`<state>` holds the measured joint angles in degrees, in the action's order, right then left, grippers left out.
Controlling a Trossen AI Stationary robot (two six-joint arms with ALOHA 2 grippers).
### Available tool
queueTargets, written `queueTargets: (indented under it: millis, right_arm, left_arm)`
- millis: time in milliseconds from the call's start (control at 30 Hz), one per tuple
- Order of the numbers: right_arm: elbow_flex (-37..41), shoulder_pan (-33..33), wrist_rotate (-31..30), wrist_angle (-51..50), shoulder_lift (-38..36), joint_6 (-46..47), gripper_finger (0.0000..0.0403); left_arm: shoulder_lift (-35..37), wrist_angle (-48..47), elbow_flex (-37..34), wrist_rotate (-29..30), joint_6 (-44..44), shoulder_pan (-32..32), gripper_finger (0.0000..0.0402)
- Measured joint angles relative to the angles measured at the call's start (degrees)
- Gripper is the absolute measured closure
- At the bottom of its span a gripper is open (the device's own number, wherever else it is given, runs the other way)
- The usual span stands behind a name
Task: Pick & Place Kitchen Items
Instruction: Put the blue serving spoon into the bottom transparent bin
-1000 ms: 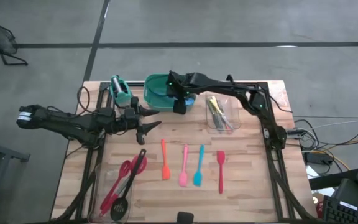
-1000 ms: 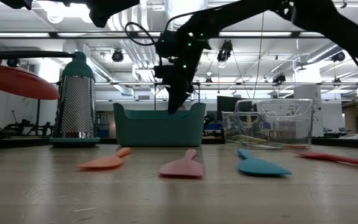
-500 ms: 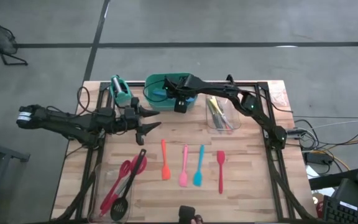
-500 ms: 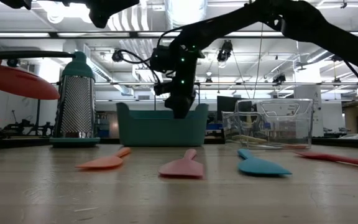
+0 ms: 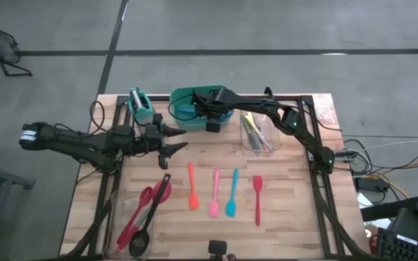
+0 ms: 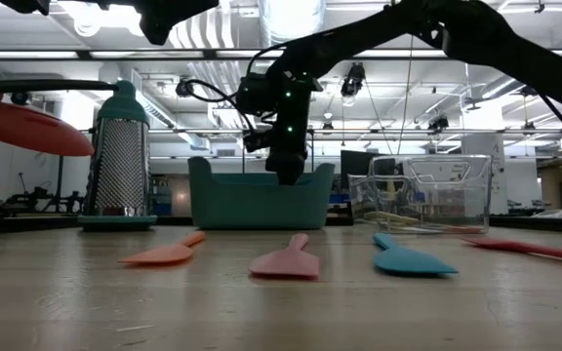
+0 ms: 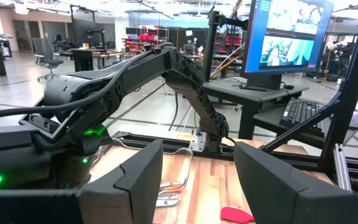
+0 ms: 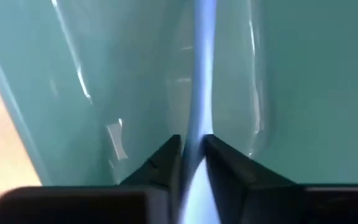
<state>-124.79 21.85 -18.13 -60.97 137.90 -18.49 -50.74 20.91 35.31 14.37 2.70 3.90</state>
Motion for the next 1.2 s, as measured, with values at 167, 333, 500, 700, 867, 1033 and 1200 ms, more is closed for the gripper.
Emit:
queueTargets:
  millis: [167,333,500,700,867,1033,1200]
  right_arm:
    - [-0.22,-0.01,0.10,0.12,-0.02,-0.64,0.0390]
    - [-1.34,-0.40,0.10,0.22,-0.36,-1.32,0.0396]
    - [-2.77,-0.53,0.27,-0.03,-1.87,-2.15,0.0396]
    - [-4.48,1.42,17.60,0.06,-2.27,-1.50,0.0395]
    - [-4.44,3.65,23.80,-0.09,-2.47,-0.96,0.0373]
    - [-3.45,4.08,24.16,0.99,-2.14,-1.55,0.0302]
    - [-2.30,4.08,21.50,3.97,-0.50,-4.25,0.0226]
  left_arm:
    - [0.00,-0.01,0.00,0.00,0.19,0.00,0.0195]
    - [0.00,0.02,0.00,0.00,0.28,0.00,0.0195]
    - [0.00,-0.01,0.00,0.00,0.30,0.00,0.0195]
    - [-0.02,-0.95,0.00,0.00,0.30,-0.04,0.0195]
    - [-0.02,-1.45,0.00,0.00,0.32,-0.04,0.0195]
    - [-0.02,-1.45,0.00,0.00,0.40,-0.02,0.0195]
    - [-0.02,-1.51,0.00,0.00,0.88,-0.02,0.0195]
